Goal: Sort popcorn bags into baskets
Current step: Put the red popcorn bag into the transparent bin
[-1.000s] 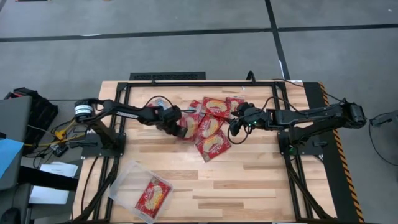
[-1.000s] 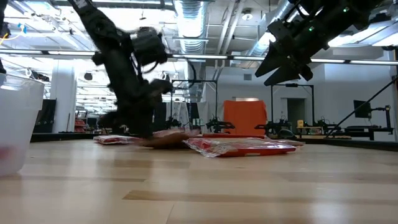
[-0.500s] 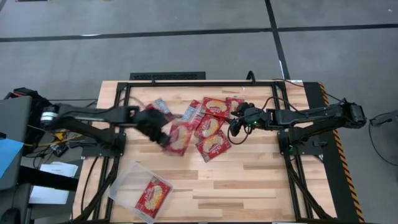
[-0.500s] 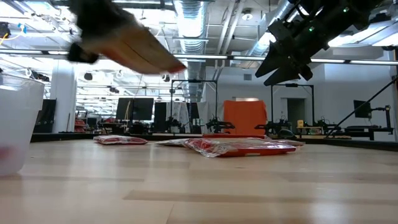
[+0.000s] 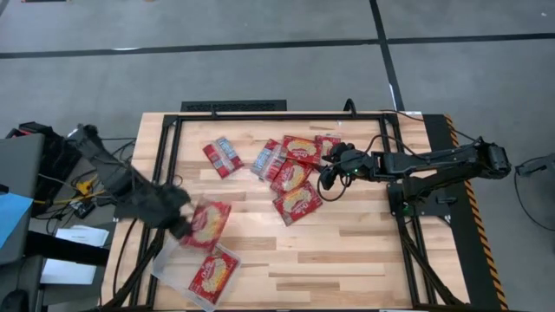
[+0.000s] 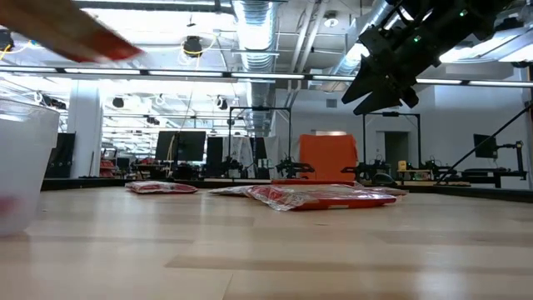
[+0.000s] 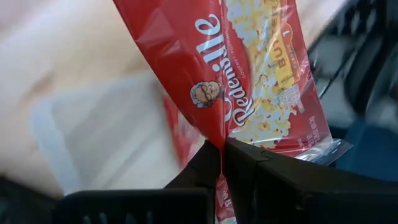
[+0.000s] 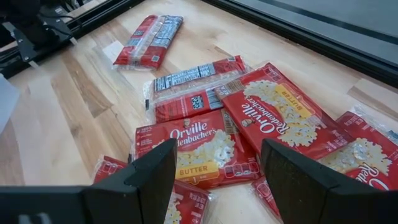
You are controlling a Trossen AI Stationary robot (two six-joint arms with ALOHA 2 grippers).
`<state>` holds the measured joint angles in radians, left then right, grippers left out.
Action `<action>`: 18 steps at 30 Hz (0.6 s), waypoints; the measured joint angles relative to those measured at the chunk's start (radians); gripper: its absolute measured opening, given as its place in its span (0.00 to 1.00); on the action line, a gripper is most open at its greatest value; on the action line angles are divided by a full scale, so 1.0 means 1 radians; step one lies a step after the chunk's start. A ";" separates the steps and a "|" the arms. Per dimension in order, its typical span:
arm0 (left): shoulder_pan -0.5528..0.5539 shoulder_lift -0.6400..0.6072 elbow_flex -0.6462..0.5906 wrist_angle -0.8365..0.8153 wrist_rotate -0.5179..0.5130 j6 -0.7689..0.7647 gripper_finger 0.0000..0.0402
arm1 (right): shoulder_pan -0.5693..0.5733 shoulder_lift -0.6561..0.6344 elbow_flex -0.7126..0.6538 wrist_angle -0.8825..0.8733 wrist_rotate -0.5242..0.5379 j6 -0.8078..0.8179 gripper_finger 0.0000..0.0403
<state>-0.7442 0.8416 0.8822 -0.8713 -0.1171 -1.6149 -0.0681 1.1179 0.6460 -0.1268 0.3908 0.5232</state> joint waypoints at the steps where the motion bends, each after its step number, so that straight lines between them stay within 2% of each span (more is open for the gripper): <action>1: -0.045 0.011 0.000 -0.007 0.000 -0.022 0.00 | 0.000 0.000 0.000 0.000 0.000 0.000 0.64; 6: -0.230 0.075 0.000 -0.068 -0.049 -0.193 0.00 | 0.000 0.000 0.000 0.000 0.000 0.002 0.64; 11: -0.349 0.148 0.000 -0.090 -0.123 -0.363 0.00 | 0.000 0.000 0.000 0.000 0.001 0.016 0.64; 18: -0.456 0.249 0.000 -0.046 -0.059 -0.428 0.00 | 0.000 0.000 0.000 0.000 0.001 0.026 0.64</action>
<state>-1.2005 1.0909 0.8825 -0.9176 -0.1759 -2.0434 -0.0681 1.1179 0.6460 -0.1268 0.3916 0.5495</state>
